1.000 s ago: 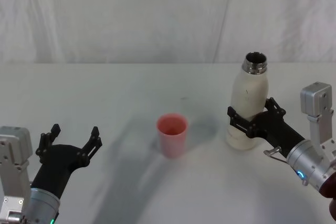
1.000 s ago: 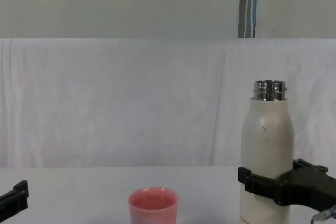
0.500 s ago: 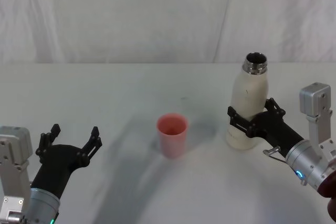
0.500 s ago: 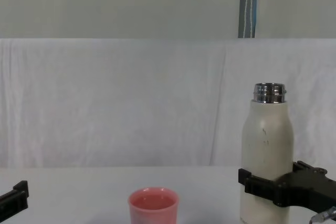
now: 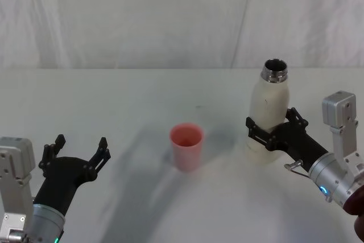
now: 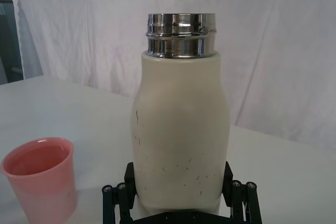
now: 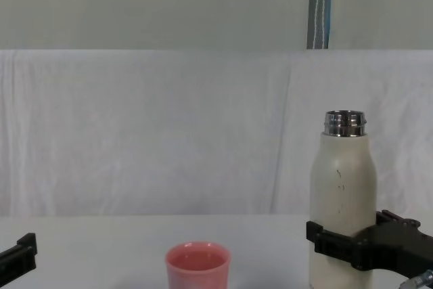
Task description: Grasp the thermos with one hand and pour water into the cup lid.
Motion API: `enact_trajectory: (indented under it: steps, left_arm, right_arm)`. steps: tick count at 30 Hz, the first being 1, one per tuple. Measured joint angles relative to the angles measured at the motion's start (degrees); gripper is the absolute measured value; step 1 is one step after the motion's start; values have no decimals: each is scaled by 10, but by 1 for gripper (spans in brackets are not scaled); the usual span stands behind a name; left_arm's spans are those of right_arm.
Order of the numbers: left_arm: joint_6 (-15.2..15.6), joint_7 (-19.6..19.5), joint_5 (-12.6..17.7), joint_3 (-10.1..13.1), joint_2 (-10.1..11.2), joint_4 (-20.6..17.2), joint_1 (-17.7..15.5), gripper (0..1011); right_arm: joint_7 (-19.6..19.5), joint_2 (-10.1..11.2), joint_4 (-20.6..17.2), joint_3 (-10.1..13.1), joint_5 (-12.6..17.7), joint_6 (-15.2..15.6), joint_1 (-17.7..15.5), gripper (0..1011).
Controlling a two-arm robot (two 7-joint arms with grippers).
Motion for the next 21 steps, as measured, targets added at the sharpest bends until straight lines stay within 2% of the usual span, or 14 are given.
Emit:
enact_trajectory:
  steps: [21]
  left_arm:
    - [0, 0, 0, 0, 0, 0, 0, 1001]
  right_arm:
    - [0, 0, -1, 0, 0, 1, 0, 950]
